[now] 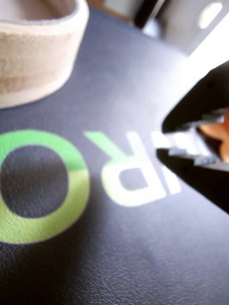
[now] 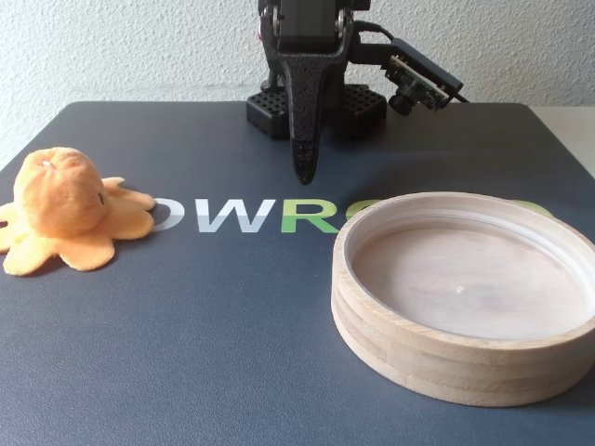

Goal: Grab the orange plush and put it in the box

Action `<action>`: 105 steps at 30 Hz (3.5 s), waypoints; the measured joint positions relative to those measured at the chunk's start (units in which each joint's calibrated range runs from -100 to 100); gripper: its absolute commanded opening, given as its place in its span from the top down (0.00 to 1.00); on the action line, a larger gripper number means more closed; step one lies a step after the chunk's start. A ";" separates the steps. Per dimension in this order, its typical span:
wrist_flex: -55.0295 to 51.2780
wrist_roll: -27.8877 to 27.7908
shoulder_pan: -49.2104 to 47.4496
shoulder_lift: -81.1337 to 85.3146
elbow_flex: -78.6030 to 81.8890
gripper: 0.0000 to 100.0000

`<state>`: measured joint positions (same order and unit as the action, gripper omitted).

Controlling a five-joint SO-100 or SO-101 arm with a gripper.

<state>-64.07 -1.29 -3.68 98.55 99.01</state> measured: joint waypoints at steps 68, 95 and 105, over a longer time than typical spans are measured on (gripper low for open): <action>3.70 -1.29 0.15 -8.34 -9.34 0.96; -12.12 7.72 23.58 -104.89 -88.10 0.45; -15.04 10.86 27.12 -111.53 -89.90 0.45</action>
<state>-79.11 9.57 23.43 -12.97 9.12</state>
